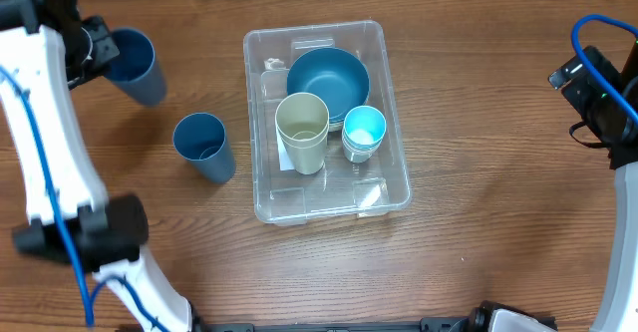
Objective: Pack container
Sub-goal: 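Lower the dark blue cup into the bin's front and release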
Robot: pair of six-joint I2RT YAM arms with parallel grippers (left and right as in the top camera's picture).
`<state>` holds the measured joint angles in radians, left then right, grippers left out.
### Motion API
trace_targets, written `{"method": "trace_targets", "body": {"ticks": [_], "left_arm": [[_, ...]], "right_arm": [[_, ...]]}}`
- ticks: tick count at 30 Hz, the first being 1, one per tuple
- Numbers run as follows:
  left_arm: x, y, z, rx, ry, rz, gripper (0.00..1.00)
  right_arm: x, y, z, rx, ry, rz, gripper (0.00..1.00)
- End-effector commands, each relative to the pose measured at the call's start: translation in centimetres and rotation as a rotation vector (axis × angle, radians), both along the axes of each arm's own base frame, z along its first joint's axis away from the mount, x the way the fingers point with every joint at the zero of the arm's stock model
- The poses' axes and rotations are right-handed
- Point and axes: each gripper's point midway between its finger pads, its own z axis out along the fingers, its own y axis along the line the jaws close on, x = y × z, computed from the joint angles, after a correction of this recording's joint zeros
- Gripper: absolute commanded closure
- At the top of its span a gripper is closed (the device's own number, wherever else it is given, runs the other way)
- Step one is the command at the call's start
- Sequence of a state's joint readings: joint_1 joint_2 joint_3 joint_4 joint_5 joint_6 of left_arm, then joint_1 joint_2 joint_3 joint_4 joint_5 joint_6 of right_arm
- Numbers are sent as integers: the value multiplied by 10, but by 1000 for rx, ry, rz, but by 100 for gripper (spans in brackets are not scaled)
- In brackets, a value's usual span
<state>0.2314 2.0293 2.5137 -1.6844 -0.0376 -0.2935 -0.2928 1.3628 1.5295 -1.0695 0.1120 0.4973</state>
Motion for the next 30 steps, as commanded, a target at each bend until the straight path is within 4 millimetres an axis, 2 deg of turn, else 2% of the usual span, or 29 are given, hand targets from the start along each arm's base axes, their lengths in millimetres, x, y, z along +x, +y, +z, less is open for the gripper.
{"method": "trace_targets", "body": {"ticks": [1,4,6,7,10,12,14,16,18,21,24,26,30], "left_arm": [[-45,-46,99,40,-270,-90,96],[-78,-91,140,23,-401,-212,96],[-98,-117,157,8,-463,-295,96],[-113,-142,168,-37,-503,-380,96],[-139,-184,180,-129,-549,-543,96],[-151,-210,180,-167,-542,-645,96],[-157,-234,165,-189,-481,-729,96],[-163,-255,141,-200,-385,-800,96],[-167,-268,113,-183,-280,-830,96],[-166,-268,70,-79,-143,-804,96],[-165,-268,39,-20,-57,-802,96],[-155,-276,17,-16,-37,-805,96],[-145,-285,-8,-17,-24,-806,96]], "right_arm": [[0,-2,6,-10,-16,-11,0],[0,-2,6,-10,-16,-11,0],[0,-2,6,-10,-16,-11,0],[0,-2,6,-10,-16,-11,0],[0,-2,6,-10,-16,-11,0],[0,-2,6,-10,-16,-11,0],[0,-2,6,-10,-16,-11,0],[0,-2,6,-10,-16,-11,0],[0,-2,6,-10,-16,-11,0],[0,-2,6,-10,-16,-11,0],[0,-2,6,-10,-16,-11,0],[0,-2,6,-10,-16,-11,0],[0,-2,6,-10,-16,-11,0]]}}
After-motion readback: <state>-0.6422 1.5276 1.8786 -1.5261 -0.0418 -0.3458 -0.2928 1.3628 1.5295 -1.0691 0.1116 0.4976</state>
